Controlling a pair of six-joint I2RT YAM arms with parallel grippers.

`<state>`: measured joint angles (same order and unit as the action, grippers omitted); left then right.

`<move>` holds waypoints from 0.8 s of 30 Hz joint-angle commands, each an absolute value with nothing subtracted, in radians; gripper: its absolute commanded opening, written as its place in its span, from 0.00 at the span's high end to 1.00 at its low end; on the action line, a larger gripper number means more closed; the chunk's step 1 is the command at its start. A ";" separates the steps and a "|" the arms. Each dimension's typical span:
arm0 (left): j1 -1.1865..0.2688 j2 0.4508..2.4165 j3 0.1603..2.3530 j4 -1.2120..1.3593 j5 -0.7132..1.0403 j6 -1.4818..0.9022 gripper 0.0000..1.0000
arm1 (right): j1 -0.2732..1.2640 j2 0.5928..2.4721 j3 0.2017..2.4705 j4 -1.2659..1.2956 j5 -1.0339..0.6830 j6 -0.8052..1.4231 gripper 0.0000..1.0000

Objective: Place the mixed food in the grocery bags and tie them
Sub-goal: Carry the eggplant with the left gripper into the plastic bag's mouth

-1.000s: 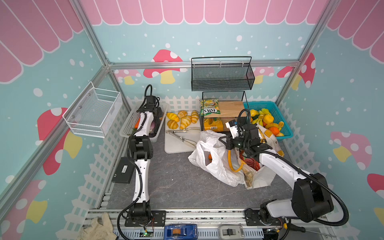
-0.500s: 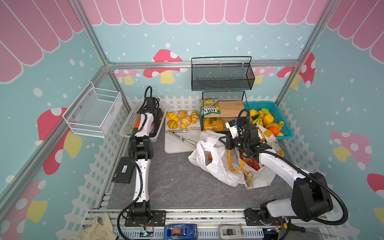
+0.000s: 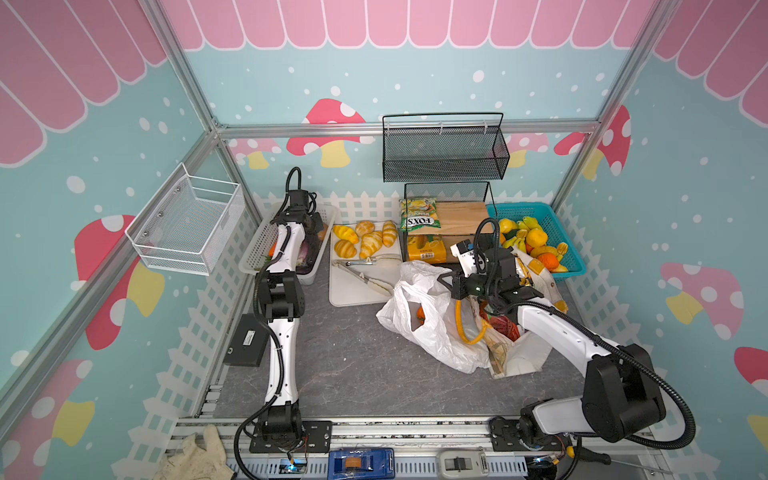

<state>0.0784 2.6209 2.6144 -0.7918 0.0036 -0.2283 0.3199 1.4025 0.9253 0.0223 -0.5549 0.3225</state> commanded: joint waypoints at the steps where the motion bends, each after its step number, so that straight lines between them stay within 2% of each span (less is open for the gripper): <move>1: 0.096 2.485 2.587 -0.784 0.000 -0.227 0.92 | 0.314 1.393 0.925 0.008 -0.557 0.321 0.98; 9: 0.075 2.262 2.473 -0.785 -0.038 -0.243 0.99 | 0.314 1.382 0.934 0.013 -0.567 0.325 0.98; 13: 0.036 2.072 2.301 -0.774 -0.044 -0.283 1.00 | 0.315 1.383 0.935 0.020 -0.572 0.330 0.98; 16: -0.036 1.876 2.056 -0.688 -0.049 -0.303 1.00 | 0.314 1.386 0.935 0.026 -0.573 0.333 0.98; 21: -0.169 1.490 1.482 -0.334 -0.001 -0.425 1.00 | 0.314 1.399 0.946 0.034 -0.609 0.365 0.99; 24: -0.270 1.281 1.208 -0.199 -0.039 -0.449 1.00 | 0.315 1.414 0.958 0.045 -0.658 0.392 0.99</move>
